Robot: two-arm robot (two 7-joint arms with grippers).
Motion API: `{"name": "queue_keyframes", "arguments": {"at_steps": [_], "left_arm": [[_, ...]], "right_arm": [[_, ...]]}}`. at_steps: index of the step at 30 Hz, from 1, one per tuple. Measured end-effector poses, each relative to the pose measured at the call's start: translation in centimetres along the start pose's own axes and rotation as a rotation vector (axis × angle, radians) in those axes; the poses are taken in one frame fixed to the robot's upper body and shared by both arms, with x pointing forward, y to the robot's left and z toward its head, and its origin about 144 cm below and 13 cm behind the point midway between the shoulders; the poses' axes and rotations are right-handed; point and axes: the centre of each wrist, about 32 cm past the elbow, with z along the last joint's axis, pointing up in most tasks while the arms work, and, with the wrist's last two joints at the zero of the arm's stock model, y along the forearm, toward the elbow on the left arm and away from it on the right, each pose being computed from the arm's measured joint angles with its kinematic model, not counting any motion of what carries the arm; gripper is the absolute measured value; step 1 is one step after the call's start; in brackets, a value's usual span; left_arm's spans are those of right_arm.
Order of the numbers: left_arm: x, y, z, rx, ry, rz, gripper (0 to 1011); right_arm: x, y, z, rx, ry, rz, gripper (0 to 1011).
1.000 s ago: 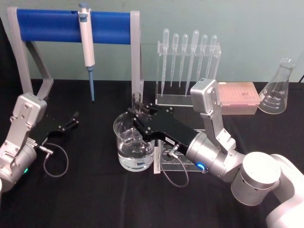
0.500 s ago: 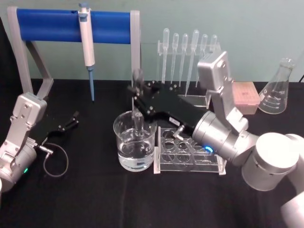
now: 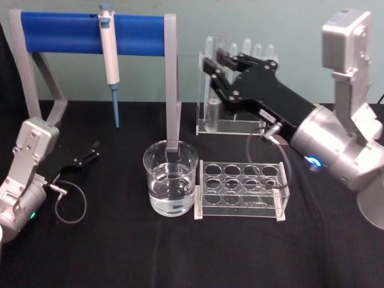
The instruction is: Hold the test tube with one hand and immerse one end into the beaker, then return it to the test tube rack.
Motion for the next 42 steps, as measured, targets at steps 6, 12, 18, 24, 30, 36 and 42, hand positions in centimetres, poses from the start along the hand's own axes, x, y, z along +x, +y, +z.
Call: {"name": "queue_keyframes", "arguments": {"at_steps": [6,12,18,24,30,36,42], "left_arm": [[0.0,0.0,0.0,0.000,0.000,0.000,1000],[0.0,0.0,0.0,0.000,0.000,0.000,1000],[0.0,0.0,0.0,0.000,0.000,0.000,1000],[0.0,0.0,0.0,0.000,0.000,0.000,1000],[0.0,0.0,0.0,0.000,0.000,0.000,1000],[0.0,0.0,0.0,0.000,0.000,0.000,1000],[0.0,0.0,0.0,0.000,0.000,0.000,1000]], "right_arm": [[0.0,-2.5,-0.8,-0.057,0.007,-0.049,224],[-0.7,-4.6,-2.3,-0.094,0.034,-0.090,225],[-1.6,-5.2,-3.5,-0.104,0.032,-0.111,224],[-2.0,-5.1,-4.8,-0.114,0.037,-0.120,225],[-2.1,-4.8,-5.7,-0.125,0.052,-0.127,225],[-2.3,-4.7,-6.1,-0.131,0.058,-0.128,224],[-2.5,-4.7,-6.6,-0.137,0.062,-0.125,224]]}}
